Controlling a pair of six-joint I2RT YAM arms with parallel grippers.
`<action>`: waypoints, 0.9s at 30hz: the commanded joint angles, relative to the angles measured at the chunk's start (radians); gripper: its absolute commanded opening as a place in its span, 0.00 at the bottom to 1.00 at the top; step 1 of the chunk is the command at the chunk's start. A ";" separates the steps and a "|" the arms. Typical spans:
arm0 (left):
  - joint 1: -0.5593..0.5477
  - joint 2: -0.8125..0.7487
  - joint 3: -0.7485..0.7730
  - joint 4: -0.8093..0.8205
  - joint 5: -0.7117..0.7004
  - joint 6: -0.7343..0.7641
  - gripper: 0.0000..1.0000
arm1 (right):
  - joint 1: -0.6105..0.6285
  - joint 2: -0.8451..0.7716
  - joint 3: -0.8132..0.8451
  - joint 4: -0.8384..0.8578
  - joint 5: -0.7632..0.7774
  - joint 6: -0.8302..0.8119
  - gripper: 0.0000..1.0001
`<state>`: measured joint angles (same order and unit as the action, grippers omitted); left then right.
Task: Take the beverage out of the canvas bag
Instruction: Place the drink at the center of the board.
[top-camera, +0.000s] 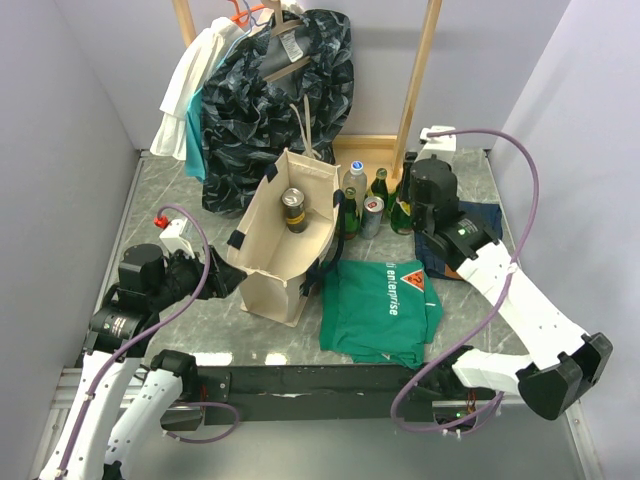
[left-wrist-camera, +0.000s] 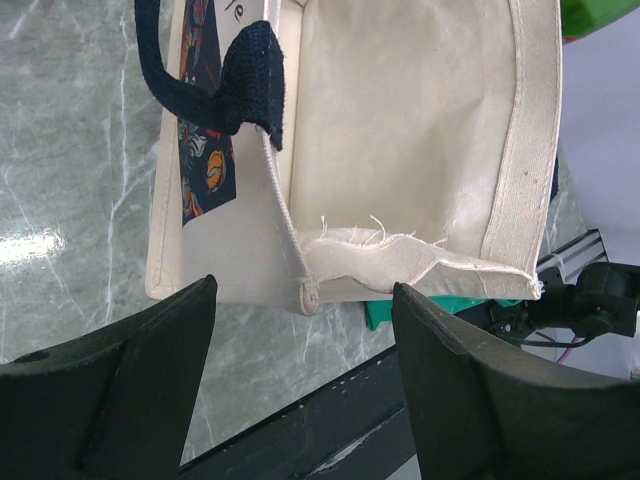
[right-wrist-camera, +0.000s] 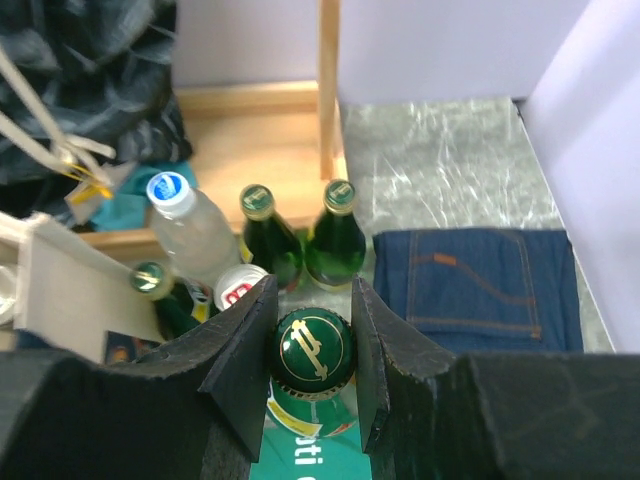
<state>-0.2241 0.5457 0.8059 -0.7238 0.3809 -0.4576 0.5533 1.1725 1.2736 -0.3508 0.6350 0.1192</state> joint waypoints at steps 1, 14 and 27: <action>-0.001 -0.004 -0.001 0.009 -0.002 0.002 0.77 | -0.035 -0.071 -0.026 0.274 0.046 0.030 0.00; -0.001 -0.004 -0.001 0.007 0.004 0.005 0.76 | -0.113 -0.019 -0.204 0.510 0.046 0.057 0.00; -0.001 -0.001 -0.001 0.006 -0.004 0.005 0.77 | -0.159 0.091 -0.240 0.625 0.017 0.063 0.00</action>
<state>-0.2241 0.5457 0.8059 -0.7238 0.3817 -0.4572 0.4046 1.2716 1.0054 0.0360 0.6270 0.1669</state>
